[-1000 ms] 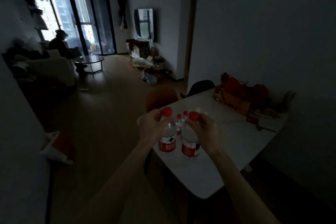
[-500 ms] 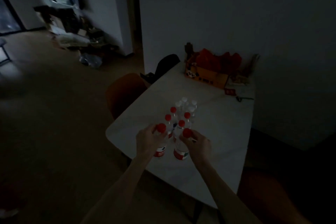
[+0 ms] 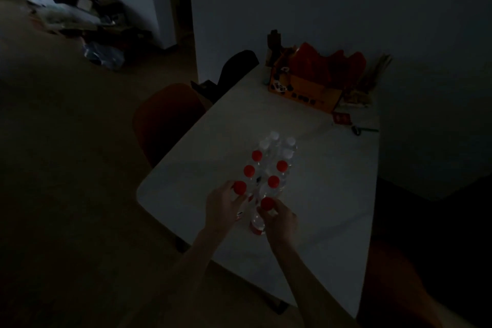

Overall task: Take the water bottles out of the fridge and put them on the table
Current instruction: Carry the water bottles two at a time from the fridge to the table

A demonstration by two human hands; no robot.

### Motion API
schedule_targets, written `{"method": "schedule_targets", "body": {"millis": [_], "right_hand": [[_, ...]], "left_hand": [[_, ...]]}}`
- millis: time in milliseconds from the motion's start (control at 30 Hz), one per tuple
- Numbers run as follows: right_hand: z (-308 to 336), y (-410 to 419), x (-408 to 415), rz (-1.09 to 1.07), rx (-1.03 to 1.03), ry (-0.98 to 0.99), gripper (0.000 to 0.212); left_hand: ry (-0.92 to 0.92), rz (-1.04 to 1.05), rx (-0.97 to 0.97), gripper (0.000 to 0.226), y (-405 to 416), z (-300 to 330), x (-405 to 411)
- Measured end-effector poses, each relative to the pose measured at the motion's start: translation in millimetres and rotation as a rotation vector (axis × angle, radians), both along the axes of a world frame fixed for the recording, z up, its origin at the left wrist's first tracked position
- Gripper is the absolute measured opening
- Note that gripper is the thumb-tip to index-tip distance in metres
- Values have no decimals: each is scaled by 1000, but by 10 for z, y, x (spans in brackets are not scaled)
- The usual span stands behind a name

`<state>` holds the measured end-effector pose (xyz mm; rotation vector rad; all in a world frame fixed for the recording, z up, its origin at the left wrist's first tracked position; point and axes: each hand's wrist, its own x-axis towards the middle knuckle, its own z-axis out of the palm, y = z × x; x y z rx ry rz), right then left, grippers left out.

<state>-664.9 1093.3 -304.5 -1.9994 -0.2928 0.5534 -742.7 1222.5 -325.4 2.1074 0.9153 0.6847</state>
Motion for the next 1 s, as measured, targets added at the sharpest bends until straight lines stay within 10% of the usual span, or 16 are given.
{"method": "schedule_targets", "body": {"millis": [567, 767, 1000], "right_hand": [[-130, 168, 93, 23, -57, -75, 14], [-169, 148, 106, 24, -101, -93, 22], [32, 143, 248, 122, -82, -68, 54]], "left_hand": [[32, -36, -8, 56, 258, -344, 104], [173, -63, -27, 26, 314, -355, 117], [220, -57, -240, 64, 238, 79, 182]]}}
